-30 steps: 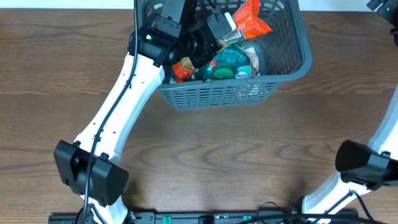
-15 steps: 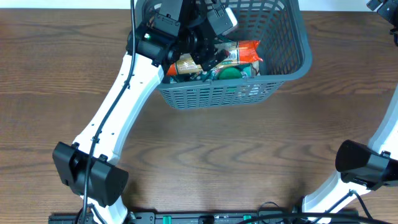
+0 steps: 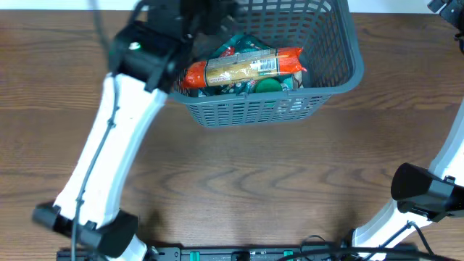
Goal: Pack container
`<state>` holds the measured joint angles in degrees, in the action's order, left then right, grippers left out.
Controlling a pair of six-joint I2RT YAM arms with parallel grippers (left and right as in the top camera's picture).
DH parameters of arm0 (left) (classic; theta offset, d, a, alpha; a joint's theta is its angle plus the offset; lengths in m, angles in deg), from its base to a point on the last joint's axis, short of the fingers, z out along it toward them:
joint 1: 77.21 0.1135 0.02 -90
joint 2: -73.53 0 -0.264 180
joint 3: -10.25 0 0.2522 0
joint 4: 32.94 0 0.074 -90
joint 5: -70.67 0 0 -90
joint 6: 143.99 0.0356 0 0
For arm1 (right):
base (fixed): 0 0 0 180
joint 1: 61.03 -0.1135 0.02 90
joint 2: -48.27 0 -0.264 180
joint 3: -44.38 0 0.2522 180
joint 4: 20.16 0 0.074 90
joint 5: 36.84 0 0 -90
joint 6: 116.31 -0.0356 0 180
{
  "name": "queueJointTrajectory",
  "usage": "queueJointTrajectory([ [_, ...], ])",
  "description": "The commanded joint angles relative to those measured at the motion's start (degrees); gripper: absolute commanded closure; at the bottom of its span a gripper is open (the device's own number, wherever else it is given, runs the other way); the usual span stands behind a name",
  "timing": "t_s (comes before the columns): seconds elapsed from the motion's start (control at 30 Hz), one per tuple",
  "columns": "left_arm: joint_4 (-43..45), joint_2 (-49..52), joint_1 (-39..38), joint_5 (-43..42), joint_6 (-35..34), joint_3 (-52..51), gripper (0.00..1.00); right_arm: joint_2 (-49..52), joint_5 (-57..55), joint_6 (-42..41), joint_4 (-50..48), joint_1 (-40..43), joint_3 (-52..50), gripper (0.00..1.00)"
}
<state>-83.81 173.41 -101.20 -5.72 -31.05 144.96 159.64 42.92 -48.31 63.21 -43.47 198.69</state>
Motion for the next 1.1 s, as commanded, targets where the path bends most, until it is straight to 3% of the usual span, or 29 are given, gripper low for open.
queueJointTrajectory([
  [0.0, -1.33, -1.64, 3.74, 17.77, -10.32, 1.11, 0.01, -0.52, -0.22, -0.7, 0.11, 0.04, 0.11, 0.01],
  [0.27, -12.15, -5.53, 14.62, 18.62, -24.59, 1.11, 0.02, -0.52, -0.24, -0.7, 0.11, 0.04, 0.11, 0.01],
  [0.43, -14.43, -6.36, 17.88, 13.57, -24.55, 1.11, 0.01, -0.52, -0.24, -0.7, 0.11, 0.04, 0.11, 0.01],
  [1.07, -16.24, -6.34, 17.97, 13.62, -24.55, 1.11, 0.01, -0.52, -0.24, -0.7, 0.11, 0.04, 0.11, 0.01],
])
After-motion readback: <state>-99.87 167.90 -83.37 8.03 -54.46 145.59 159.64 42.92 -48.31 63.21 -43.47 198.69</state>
